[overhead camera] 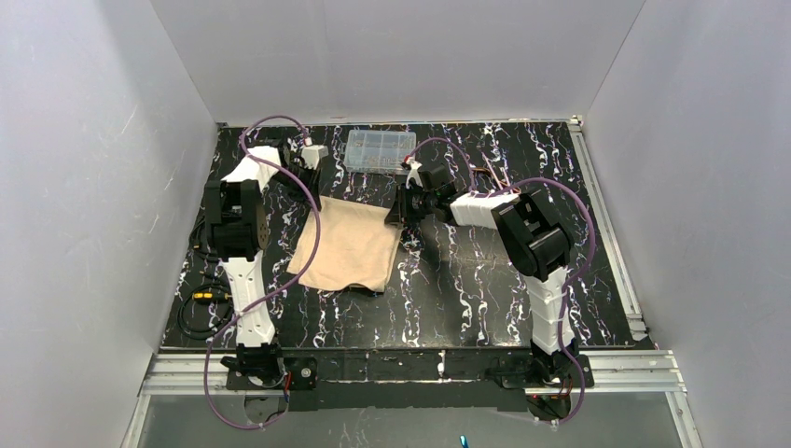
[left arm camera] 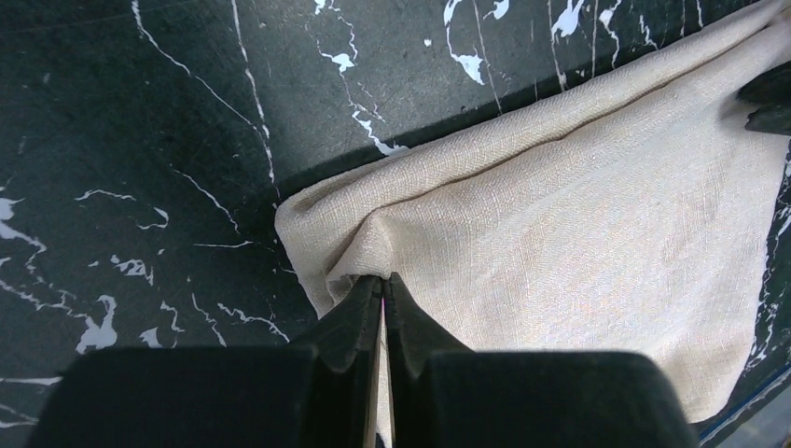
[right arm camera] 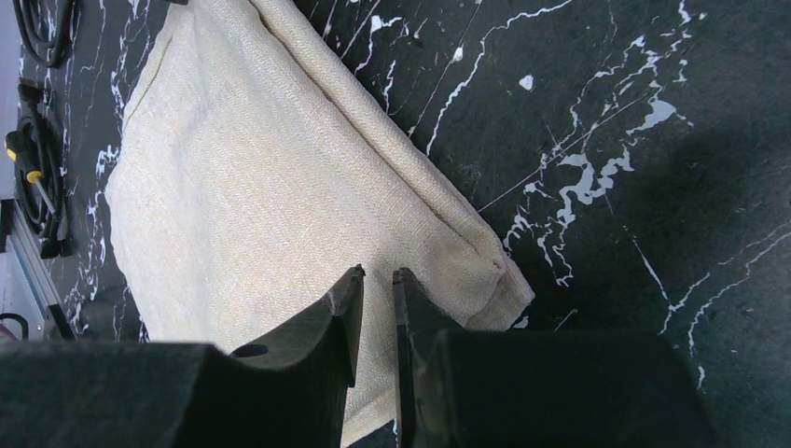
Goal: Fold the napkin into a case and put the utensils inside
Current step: Smooth out the lower triangle-folded napkin at the center of the board.
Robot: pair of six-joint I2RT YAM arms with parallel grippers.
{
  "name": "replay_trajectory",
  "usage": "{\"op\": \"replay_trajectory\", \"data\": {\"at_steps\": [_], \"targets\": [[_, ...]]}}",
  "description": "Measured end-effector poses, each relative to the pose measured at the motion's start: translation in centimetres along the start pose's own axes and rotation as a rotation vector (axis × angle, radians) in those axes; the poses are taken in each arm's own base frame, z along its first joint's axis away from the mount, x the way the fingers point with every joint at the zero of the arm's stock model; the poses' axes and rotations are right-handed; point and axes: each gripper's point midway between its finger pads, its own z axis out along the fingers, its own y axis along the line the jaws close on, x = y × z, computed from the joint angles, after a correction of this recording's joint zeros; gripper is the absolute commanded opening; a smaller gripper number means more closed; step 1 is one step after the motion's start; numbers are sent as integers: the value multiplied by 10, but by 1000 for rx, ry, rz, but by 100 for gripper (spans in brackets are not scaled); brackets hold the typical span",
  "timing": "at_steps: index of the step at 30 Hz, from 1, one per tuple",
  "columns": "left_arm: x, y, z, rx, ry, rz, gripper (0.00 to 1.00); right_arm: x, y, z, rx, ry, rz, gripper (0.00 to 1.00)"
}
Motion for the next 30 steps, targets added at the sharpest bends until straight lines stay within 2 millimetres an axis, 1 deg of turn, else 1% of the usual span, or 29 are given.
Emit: {"op": "replay_trajectory", "data": {"at_steps": [3,5,11,19,30], "targets": [[3,0,4,10,13,-11,0,-1,-1,0,1,-1,1,26],[2,-2,2,16,14,-19,0,-1,-2,-1,3,-3,2,26],[-20,-11,-12,42,-33,-24,0,-3,-5,-2,7,-7,6,26],[-22,-13,-15,46,-34,-37,0,-3,-8,-3,5,-12,8,26],[-49,-2,-13,20,-83,-60,0,-2,-10,-3,-1,-21,-21,25]]}}
